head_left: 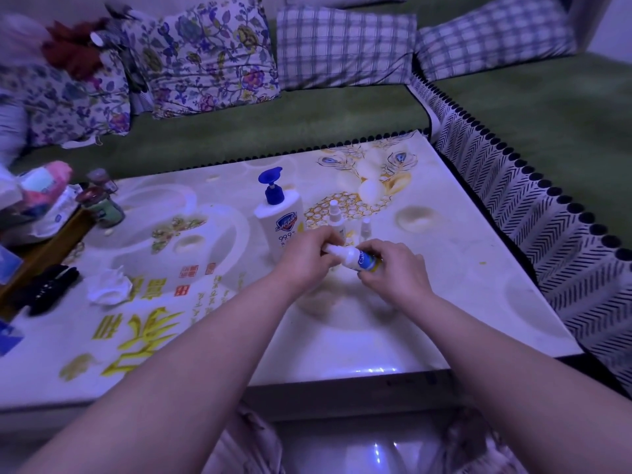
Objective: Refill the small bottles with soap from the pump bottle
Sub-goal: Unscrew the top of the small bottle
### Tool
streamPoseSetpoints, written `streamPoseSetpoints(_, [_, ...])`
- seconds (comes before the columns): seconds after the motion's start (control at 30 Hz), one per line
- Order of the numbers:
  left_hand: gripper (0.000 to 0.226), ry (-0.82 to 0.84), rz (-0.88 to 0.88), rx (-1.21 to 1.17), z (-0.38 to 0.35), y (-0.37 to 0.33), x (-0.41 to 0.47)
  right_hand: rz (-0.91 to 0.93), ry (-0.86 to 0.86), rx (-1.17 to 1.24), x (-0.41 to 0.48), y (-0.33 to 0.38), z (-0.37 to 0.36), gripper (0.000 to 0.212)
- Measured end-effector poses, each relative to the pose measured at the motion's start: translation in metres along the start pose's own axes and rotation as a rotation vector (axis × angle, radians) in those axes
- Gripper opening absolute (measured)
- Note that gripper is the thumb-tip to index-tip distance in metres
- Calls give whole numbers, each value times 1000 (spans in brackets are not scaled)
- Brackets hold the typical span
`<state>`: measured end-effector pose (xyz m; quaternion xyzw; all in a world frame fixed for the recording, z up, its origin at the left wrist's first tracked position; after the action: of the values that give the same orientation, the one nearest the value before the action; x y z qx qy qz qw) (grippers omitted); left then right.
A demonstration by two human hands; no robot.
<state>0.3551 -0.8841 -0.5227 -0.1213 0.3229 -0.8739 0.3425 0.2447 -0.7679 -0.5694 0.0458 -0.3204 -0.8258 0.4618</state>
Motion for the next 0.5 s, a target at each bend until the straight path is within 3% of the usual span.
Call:
streamPoseSetpoints(0.3, [28, 53, 137, 288, 1, -2, -2, 22, 21, -78, -2, 4, -1, 32])
streamPoseSetpoints(0.5, [34, 97, 54, 207, 5, 5, -11, 1, 21, -105, -2, 4, -4, 33])
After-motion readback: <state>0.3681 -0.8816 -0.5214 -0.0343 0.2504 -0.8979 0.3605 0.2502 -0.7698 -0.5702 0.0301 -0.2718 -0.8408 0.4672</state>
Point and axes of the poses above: each hand's wrist, its own x-axis towards the middle knuckle, its own z-axis out of the back of the hand, y = z × x, the point moved 1 cm from there along x, towards the middle knuckle, and after that the axes turned 10 degrees about z, right-handed, at the moved point
